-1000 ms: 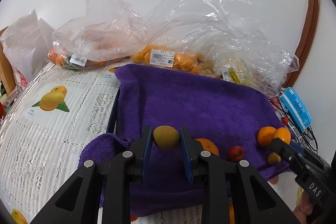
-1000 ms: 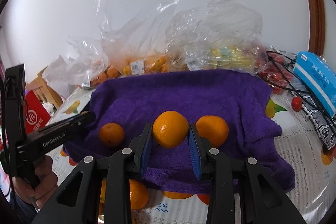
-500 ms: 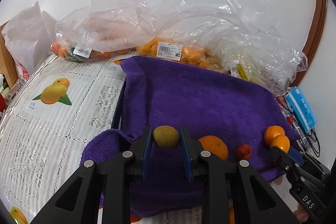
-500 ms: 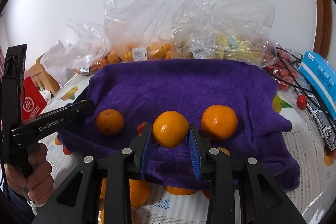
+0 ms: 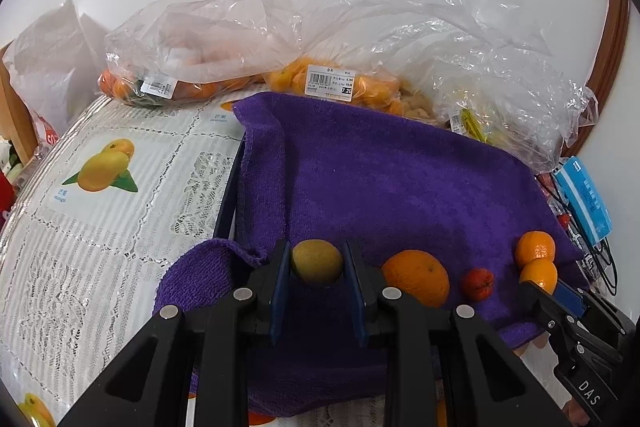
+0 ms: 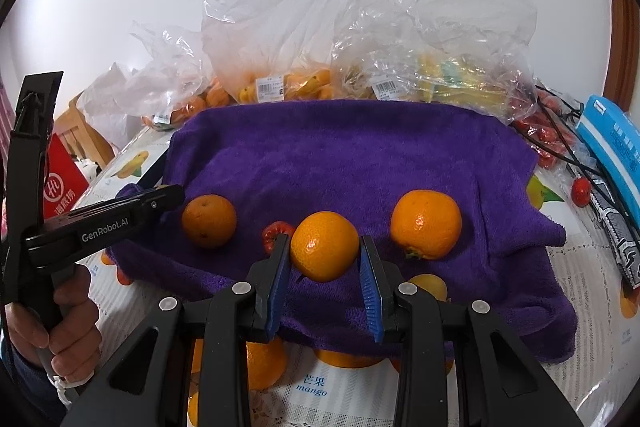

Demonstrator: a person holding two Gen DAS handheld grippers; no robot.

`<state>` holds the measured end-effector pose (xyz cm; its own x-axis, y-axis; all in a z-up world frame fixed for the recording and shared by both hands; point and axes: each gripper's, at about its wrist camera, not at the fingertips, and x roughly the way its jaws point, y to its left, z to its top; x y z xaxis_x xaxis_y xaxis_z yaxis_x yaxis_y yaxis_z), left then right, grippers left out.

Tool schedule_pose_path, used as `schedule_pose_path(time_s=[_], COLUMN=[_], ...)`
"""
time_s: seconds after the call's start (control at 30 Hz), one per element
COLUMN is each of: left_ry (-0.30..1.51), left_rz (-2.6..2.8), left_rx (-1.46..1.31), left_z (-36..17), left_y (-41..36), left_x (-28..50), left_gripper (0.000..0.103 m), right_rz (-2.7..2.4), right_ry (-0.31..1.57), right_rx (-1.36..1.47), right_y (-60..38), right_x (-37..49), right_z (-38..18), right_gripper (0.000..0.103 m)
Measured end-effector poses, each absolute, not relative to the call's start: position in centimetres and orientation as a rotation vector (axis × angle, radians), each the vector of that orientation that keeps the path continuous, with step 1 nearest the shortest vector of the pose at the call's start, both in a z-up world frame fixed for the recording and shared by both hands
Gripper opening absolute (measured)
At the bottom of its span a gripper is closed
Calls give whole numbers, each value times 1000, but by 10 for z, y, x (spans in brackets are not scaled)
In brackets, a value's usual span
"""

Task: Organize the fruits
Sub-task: 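Lift and carry the mandarin over the towel with the right tool while the left tool carries the yellow fruit, then open the right tool to release the mandarin onto the towel while the left tool releases the yellow fruit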

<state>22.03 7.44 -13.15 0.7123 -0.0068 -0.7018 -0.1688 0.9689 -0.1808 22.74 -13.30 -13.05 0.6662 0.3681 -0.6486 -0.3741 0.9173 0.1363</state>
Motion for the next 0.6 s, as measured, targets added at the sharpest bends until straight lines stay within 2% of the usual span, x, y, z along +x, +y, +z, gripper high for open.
schedule_pose_path(time_s=[0.5, 0.6], left_ry=[773, 781], left_rz=[69, 61], left_rx=[-257, -257], left_z=[-131, -130], left_y=[76, 74], left_x=[221, 221], left_gripper=[26, 31], right_rz=[436, 434], right_ry=[754, 758], right_rx=[-23, -22], right_y=[-129, -130], right_x=[230, 230], right_z=[-134, -134], right_gripper=[34, 34])
